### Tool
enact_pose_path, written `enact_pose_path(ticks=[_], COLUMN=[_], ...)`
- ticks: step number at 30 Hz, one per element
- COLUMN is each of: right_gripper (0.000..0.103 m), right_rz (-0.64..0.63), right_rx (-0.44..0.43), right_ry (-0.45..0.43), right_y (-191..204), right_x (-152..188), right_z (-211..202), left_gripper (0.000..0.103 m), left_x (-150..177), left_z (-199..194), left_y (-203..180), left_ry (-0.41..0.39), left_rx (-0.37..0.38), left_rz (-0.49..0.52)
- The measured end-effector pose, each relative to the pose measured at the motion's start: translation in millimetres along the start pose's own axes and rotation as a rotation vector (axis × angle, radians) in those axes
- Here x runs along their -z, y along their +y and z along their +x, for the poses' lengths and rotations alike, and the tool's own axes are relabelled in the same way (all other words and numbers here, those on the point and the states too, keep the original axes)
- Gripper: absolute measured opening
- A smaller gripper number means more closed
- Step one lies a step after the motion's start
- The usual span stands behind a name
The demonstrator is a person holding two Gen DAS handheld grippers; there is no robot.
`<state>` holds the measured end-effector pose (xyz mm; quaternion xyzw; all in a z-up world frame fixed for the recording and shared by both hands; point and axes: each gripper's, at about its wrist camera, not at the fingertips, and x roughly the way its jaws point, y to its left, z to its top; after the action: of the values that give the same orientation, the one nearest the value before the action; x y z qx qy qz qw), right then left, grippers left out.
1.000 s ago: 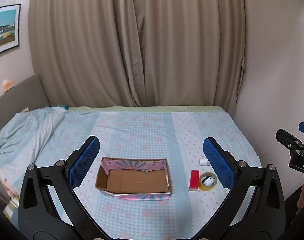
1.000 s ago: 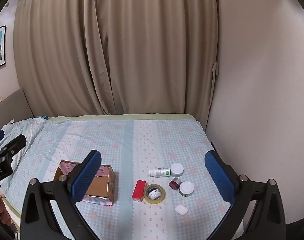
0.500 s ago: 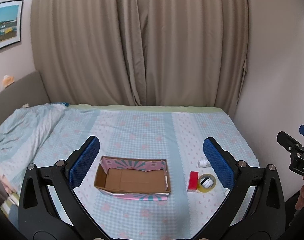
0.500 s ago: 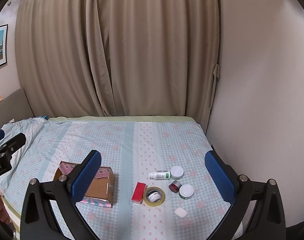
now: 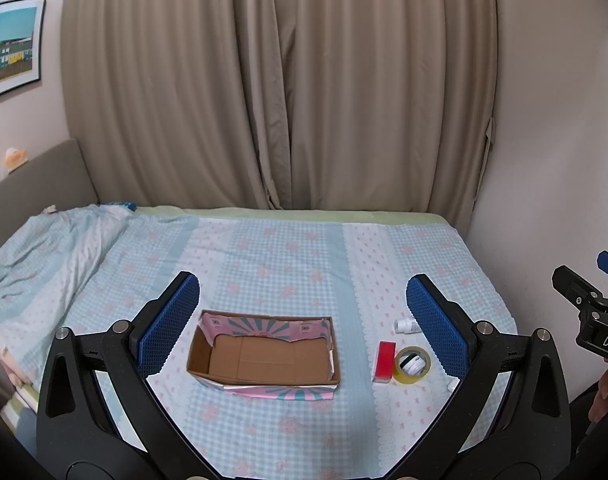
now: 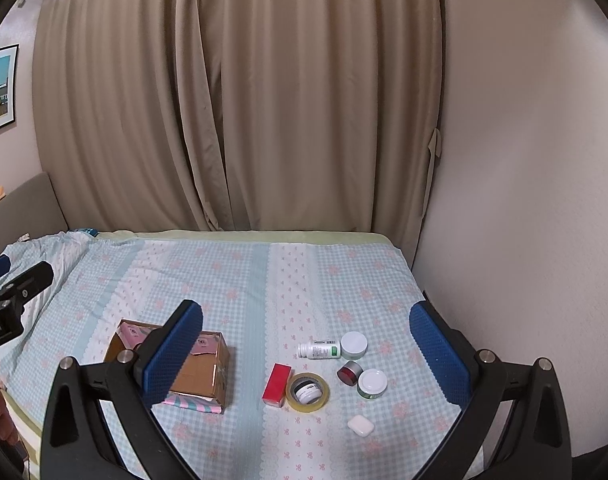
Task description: Organize rigid objects
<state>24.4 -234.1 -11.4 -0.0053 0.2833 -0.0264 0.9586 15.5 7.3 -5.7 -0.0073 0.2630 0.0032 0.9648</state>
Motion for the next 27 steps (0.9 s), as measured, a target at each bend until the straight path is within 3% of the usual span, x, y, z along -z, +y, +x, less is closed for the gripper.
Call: enact_pose_path(ticks=[27], right_gripper=[0.103], right_rz=[0.001], right_rx=[-0.002], right_ry=[-0.008], right_y=[0.4], right_x=[-0.7], right_z=[-0.2], left_gripper=[0.103], left_x=[-1.1], left_z=[-1.3], left_y=[5.5], left_ry=[0.002], left_rx=[0.021], left_rz=[-0.009])
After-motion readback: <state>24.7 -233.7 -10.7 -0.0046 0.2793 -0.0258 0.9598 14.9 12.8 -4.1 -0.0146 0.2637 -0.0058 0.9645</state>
